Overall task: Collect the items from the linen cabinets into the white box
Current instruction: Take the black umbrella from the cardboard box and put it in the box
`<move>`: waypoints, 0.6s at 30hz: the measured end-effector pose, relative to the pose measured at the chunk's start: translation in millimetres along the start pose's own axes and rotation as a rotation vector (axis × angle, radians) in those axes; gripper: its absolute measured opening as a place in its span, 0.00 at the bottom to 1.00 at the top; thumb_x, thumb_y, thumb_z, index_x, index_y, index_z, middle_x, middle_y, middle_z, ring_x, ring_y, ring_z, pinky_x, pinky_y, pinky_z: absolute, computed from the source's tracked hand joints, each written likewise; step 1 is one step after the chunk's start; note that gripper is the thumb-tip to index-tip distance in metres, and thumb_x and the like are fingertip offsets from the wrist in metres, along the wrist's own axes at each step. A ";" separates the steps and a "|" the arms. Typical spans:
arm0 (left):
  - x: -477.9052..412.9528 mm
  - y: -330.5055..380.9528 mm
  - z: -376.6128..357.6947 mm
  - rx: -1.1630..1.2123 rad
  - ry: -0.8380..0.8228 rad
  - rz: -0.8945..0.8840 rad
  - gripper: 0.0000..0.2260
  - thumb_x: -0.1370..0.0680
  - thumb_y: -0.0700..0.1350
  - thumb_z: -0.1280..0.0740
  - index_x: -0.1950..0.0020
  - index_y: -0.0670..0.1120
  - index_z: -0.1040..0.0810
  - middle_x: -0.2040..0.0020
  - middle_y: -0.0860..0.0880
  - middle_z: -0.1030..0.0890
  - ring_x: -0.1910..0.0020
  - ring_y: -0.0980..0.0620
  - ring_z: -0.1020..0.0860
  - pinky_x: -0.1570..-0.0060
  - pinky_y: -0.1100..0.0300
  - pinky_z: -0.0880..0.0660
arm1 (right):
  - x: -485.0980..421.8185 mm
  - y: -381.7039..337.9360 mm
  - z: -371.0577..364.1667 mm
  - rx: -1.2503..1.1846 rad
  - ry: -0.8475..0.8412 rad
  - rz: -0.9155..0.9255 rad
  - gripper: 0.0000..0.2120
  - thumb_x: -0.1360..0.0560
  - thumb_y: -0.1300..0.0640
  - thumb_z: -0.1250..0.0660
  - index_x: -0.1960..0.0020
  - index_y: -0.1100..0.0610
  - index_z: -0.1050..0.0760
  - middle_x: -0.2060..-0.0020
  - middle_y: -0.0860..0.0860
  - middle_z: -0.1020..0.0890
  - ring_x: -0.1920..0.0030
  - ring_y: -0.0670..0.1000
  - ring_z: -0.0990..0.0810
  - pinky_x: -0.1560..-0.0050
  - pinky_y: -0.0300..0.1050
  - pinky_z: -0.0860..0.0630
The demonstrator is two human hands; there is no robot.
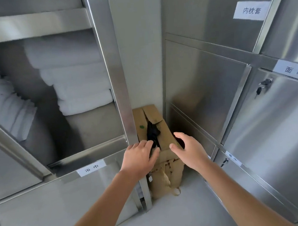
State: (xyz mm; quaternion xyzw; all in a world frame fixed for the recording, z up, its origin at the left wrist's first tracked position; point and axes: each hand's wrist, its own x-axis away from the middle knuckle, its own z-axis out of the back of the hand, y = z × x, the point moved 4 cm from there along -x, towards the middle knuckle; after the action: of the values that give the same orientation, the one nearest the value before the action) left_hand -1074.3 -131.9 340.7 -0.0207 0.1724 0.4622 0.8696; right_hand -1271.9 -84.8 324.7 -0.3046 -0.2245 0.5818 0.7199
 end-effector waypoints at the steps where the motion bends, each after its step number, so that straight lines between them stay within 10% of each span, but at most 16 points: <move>1: -2.4 1.2 -4.2 0.013 -0.009 0.007 0.20 0.20 0.61 0.51 0.43 0.52 0.24 0.51 0.55 0.19 0.55 0.51 0.21 0.53 0.57 0.27 | -4.0 4.9 0.5 0.003 -0.006 -0.012 0.29 0.21 0.38 0.37 0.22 0.44 0.35 0.26 0.45 0.28 0.26 0.49 0.31 0.30 0.52 0.29; 18: -96.5 11.6 -126.9 0.062 -0.174 0.365 0.21 0.19 0.59 0.49 0.38 0.50 0.25 0.48 0.54 0.19 0.53 0.53 0.22 0.51 0.55 0.26 | -196.3 105.8 -41.9 0.046 -0.372 0.091 0.30 0.21 0.40 0.35 0.22 0.48 0.35 0.27 0.47 0.27 0.27 0.51 0.29 0.30 0.52 0.28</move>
State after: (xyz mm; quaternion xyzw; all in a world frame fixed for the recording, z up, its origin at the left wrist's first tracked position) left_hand -1168.8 -226.9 253.7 0.0779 0.1115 0.6064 0.7834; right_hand -1361.2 -269.0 226.9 -0.1849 -0.3263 0.6649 0.6459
